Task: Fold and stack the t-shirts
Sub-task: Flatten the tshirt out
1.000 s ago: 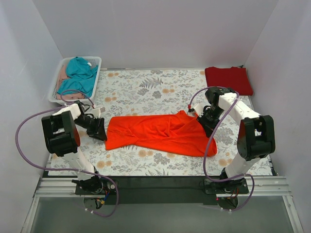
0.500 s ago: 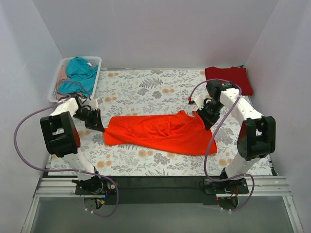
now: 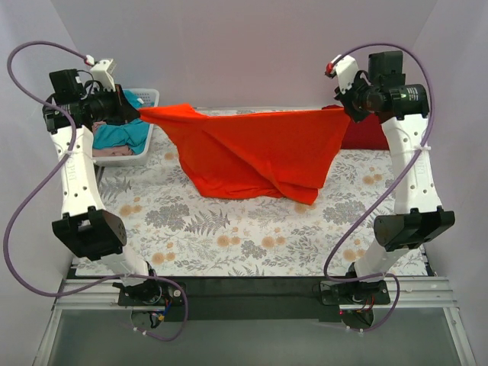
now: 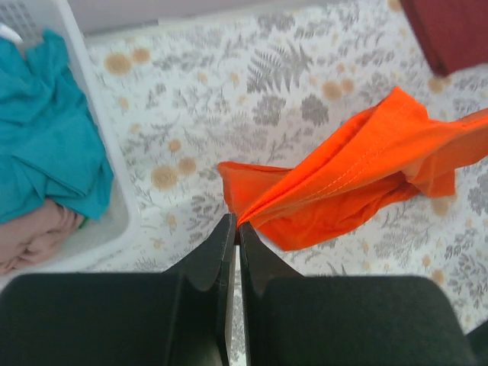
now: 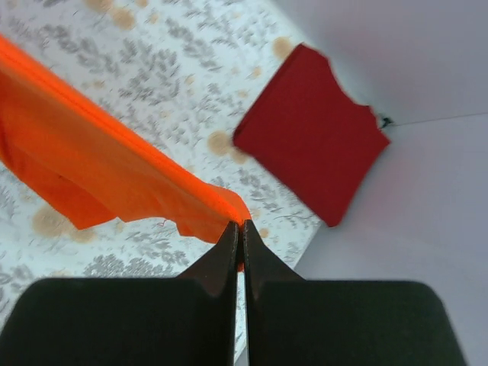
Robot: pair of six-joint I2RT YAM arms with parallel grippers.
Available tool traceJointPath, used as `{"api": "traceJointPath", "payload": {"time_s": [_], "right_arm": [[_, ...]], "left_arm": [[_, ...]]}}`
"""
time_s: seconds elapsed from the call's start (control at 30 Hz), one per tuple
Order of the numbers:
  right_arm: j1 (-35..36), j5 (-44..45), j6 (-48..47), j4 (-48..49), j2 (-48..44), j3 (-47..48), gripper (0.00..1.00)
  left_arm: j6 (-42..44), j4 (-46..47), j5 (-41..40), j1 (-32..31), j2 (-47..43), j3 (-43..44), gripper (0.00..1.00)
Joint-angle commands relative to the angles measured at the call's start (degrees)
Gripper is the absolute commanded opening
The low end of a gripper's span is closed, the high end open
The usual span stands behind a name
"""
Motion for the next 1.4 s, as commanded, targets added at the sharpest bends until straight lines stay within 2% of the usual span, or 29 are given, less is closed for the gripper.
{"api": "traceJointPath", "payload": {"time_s": [0.0, 0.1, 0.23, 0.3, 0.4, 0.5, 0.67, 0.83, 0.93, 0.97, 1.07, 1.1, 1.27, 1.37], "right_arm": [[-0.7, 8.4, 1.8, 4.6, -2.4, 5.8, 0.01], [-0.6, 11.5, 2.8, 8.3, -6.7, 6.1, 0.01], [-0.6, 13.9, 4.8, 12.2, -18.5, 1.0, 0.01], [-0.6, 16.1, 5.3, 14.8, -24.7, -2.2, 0.01], [-0.7, 19.2, 4.8, 18.3, -31.9, -4.4, 0.01], [-0.6, 21.1, 4.2, 19.6, -36.5, -2.1, 0.01], [-0.7, 23.7, 1.3, 22.4, -40.4, -0.4, 0.01], [-0.7, 25.2, -2.8, 30.6, -41.3, -1.7, 0.01], [-0.6, 24.7, -5.8, 35.0, -41.5, -6.2, 0.01], [-0.7, 24.2, -6.4, 36.2, -41.6, -9.8, 0.01], [-0.7, 20.5, -7.8, 36.6, -43.1, -18.0, 0.01], [-0.7, 19.0, -8.2, 37.5, -44.1, -25.4, 0.01], [-0.7, 12.9, -11.5, 42.4, -45.0, -47.3, 0.01], [-0.6, 8.3, -11.2, 46.3, -42.4, -56.8, 0.01]], "left_arm": [[-5.8, 5.9, -1.1, 1.0, -7.1, 1.8, 0.0], [-5.6, 12.4, -4.3, 1.0, -15.1, -1.6, 0.0], [-4.9, 26.0, -11.5, 1.0, -31.6, -14.5, 0.0], [-5.2, 29.3, -13.9, 1.0, -36.7, -17.4, 0.0], [-5.9, 24.2, -17.9, 0.9, -38.8, -12.2, 0.0], [-5.0, 23.9, -20.7, 0.9, -39.3, -8.6, 0.0], [-2.9, 24.1, -23.6, 0.5, -38.6, -0.9, 0.0], [0.2, 26.2, -25.4, 0.4, -37.1, 5.6, 0.0], [4.8, 25.0, -18.8, 0.4, -37.8, 3.6, 0.0], [6.1, 24.1, -13.2, 0.4, -38.3, 2.4, 0.0], [10.9, 16.2, -4.8, 0.4, -39.2, -4.0, 0.0], [11.7, 12.5, -0.6, 0.4, -39.4, -6.5, 0.0], [13.0, 10.9, 5.7, 0.4, -39.1, -27.6, 0.0], [8.5, 16.1, 4.7, 0.1, -35.6, -35.2, 0.0]]}}
